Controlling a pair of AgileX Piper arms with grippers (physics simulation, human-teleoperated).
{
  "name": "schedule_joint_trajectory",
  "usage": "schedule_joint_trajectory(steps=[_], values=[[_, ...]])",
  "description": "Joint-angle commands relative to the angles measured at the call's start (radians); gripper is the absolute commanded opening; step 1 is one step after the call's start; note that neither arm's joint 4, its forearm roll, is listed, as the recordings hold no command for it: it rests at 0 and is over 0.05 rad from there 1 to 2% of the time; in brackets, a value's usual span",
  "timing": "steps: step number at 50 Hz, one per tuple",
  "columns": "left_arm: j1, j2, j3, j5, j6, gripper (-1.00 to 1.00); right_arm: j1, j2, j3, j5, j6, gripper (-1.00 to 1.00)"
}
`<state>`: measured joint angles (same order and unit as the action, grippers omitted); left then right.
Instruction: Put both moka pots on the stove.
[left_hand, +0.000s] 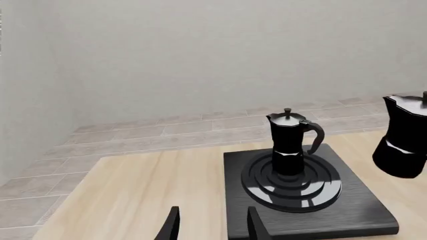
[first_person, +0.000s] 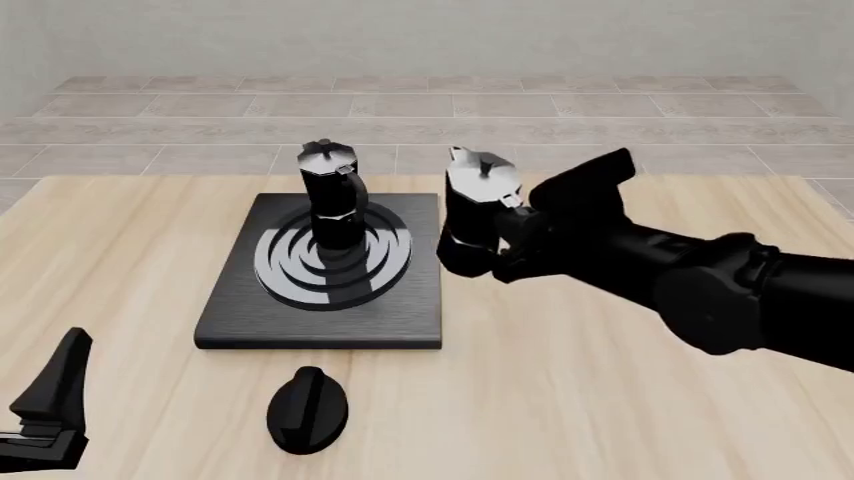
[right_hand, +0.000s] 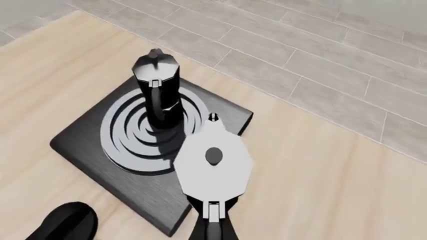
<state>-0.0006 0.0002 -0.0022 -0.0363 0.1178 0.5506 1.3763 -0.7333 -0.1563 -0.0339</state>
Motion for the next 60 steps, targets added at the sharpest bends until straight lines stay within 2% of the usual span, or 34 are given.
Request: schedule_joint_trajectory(steps=[1, 32, 60], values=[[0.014, 0.0, -0.002, -0.002, -0.004, 1.0, 0.09, -0.026, -0.078, 0.024, 0.01, -1.0], [0.021, 0.0, -0.003, -0.004, -0.015, 1.0, 0.257, 0.075, -0.184, 0.014, 0.026, -1.0], [0.017, 0.0, -0.002, -0.003, -0.01, 1.0, 0.353, 0.147, -0.245, 0.004, 0.05, -1.0]])
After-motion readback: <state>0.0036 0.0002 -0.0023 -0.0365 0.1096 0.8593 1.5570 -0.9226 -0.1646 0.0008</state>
